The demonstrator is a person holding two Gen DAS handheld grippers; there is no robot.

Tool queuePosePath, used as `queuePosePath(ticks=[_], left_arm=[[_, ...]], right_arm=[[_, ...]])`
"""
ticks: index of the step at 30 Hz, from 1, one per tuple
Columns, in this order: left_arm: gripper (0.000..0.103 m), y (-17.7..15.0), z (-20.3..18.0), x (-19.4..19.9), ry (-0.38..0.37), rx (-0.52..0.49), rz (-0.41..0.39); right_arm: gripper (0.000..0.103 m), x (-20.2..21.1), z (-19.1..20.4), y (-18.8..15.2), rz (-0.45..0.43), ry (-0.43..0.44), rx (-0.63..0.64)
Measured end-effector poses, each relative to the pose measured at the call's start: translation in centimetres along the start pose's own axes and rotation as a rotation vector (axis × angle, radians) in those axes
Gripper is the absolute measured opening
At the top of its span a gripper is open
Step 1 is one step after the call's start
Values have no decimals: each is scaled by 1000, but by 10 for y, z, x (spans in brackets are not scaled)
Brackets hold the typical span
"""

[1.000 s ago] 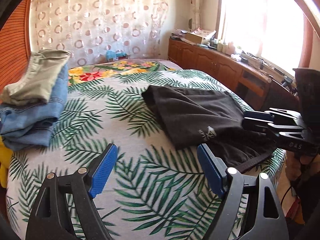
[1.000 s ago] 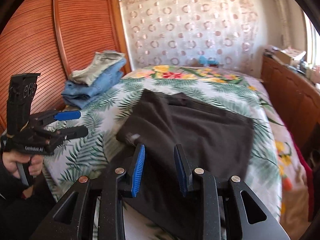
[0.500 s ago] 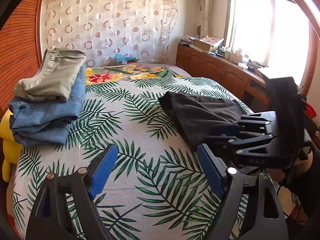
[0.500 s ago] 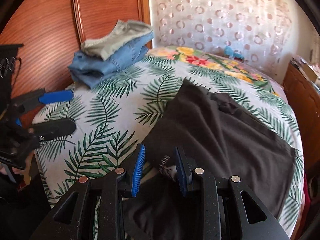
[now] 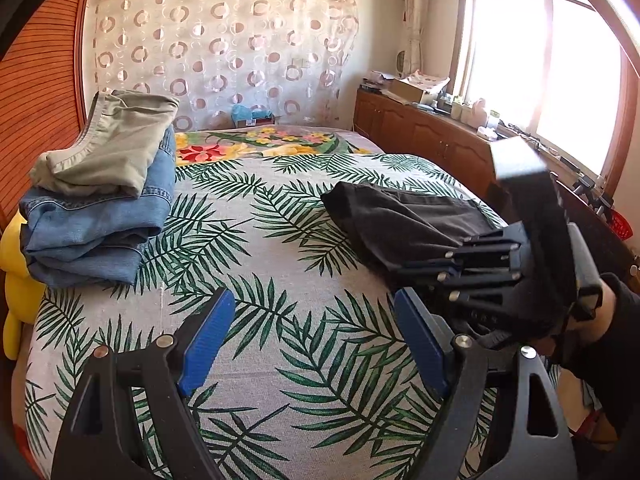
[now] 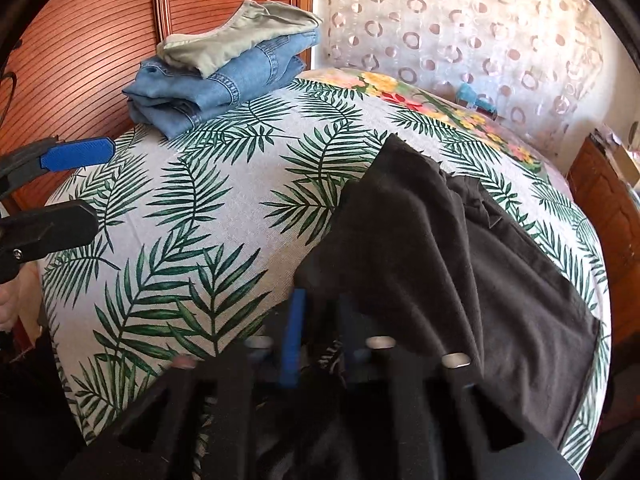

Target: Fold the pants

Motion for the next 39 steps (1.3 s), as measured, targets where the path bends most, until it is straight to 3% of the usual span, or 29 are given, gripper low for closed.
queuePosePath(ticks=[12,23,25,27,33,39], left_arm=[[83,-9,-19,-9,-38,-19,26],[83,-21,-38,-22,-65,-43,65],[83,-21,-40,-24,-69,-44,70],[83,-21,-42,-27,-74,-48,74],[83,-26,-50,-38,-87,-54,99],[83,-34,-56,-45,-93,-65,122]], right_arm=[[4,52,-64,26,-154,-46,-133],[4,58,-143,14,-135,-220,-229],[11,54,-151,10,-125,-248,-260],[22,56,-153,6,-124,-248,-290],[25,50,-139,6,-123,-211,-273],[25,26,-118,1,-52,-127,-201]])
Point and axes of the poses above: each gripper's, at about its wrist camera, not at the fingertips, and x roughly against the way its jaws point, z to its left, y to its top, the point moved 10 cm from there along -x, roughly the way its jaws point, and after that the axes turned 3 degrees about -z, right-handed, at the moved point
